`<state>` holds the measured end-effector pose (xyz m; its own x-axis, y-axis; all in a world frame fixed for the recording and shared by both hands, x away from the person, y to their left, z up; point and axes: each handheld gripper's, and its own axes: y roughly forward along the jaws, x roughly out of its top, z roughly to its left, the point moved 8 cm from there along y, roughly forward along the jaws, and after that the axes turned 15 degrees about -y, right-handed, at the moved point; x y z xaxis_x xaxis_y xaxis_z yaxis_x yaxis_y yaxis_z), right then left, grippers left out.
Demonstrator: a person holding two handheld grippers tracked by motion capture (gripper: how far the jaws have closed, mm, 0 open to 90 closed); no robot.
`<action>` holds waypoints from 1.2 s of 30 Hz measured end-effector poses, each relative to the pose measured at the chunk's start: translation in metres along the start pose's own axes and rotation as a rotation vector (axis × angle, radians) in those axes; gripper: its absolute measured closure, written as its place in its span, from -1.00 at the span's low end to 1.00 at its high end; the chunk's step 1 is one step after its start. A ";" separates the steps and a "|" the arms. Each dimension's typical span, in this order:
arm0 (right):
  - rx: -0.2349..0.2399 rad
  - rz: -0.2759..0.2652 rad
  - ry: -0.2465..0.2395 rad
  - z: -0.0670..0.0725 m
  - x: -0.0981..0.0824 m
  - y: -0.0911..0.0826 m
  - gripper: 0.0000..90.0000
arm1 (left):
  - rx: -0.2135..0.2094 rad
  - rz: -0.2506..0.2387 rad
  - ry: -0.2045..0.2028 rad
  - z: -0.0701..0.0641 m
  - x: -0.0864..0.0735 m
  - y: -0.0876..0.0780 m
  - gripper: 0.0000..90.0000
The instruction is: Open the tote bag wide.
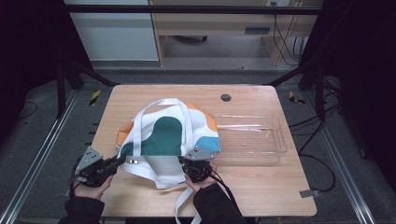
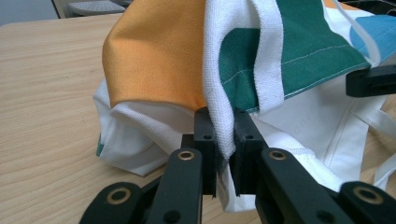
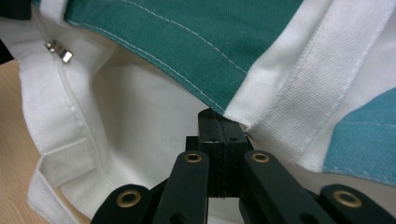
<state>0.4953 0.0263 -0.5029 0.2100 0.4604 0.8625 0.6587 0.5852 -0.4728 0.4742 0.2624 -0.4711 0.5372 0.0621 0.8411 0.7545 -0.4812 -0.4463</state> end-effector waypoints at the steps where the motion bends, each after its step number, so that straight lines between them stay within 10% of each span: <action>1: -0.003 -0.015 -0.005 -0.001 0.004 -0.003 1.00 | 0.000 0.000 0.000 0.000 0.000 0.000 0.84; 26: -0.037 -0.111 -0.026 -0.010 0.048 -0.023 1.00 | 0.007 0.029 0.025 0.000 -0.006 0.003 0.55; 36: -0.048 -0.146 -0.036 -0.013 0.064 -0.030 1.00 | 0.032 0.055 0.014 0.003 -0.009 0.004 0.89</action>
<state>0.4979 0.0294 -0.4311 0.0839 0.3970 0.9140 0.7144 0.6155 -0.3329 0.4732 0.2628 -0.4814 0.5727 0.0238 0.8194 0.7359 -0.4553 -0.5011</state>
